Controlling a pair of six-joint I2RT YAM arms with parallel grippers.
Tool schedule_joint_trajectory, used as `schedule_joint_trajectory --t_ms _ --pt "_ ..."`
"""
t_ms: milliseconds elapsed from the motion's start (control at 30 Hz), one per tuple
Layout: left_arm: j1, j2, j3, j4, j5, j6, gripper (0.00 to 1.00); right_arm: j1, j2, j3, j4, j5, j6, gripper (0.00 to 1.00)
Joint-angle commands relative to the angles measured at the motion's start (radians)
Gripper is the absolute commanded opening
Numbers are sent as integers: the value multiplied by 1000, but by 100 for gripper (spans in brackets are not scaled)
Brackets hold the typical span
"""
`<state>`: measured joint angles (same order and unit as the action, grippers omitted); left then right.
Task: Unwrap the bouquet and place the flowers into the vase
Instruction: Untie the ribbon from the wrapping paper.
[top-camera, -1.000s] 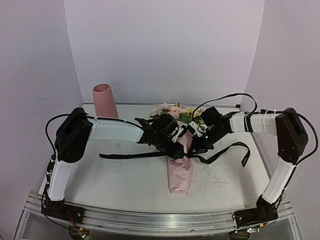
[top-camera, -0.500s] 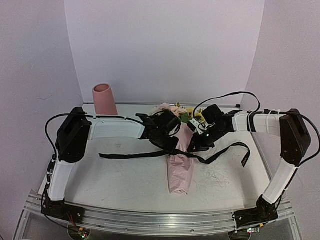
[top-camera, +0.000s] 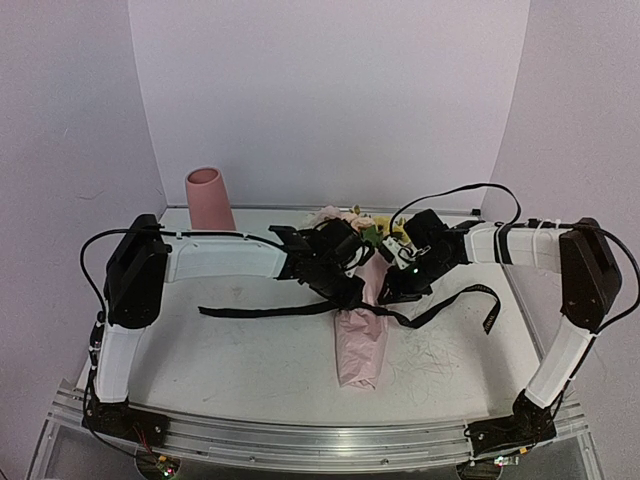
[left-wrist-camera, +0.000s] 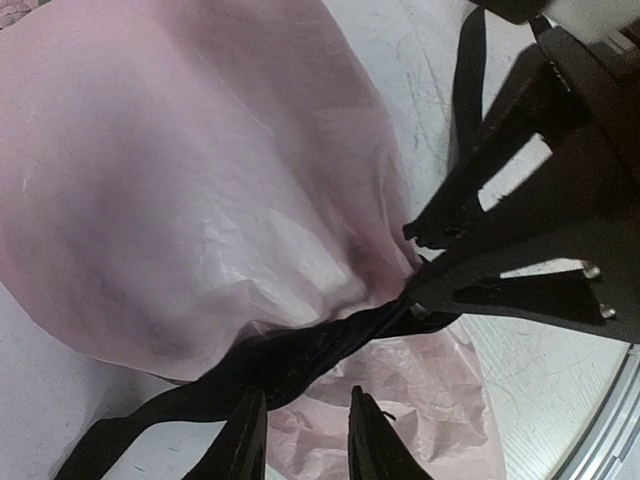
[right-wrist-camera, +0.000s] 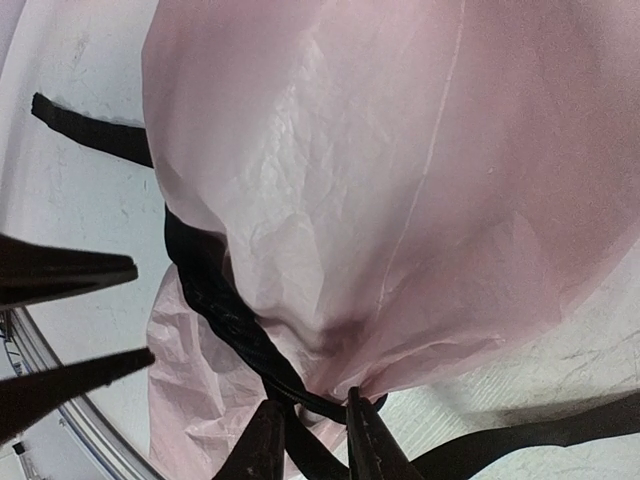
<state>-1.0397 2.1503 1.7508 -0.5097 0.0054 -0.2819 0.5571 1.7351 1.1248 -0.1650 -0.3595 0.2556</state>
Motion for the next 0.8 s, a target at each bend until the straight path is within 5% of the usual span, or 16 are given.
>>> schedule_joint_trajectory --t_ms 0,300,767 --pt "-19 -53 -11 30 32 38 32 4 -4 -8 -57 30 14 24" --pt "-22 13 41 27 -35 55 40 4 -9 -48 -64 31 57 38" --pt "-26 52 68 -6 -117 55 47 5 -2 -68 -54 29 90 37"
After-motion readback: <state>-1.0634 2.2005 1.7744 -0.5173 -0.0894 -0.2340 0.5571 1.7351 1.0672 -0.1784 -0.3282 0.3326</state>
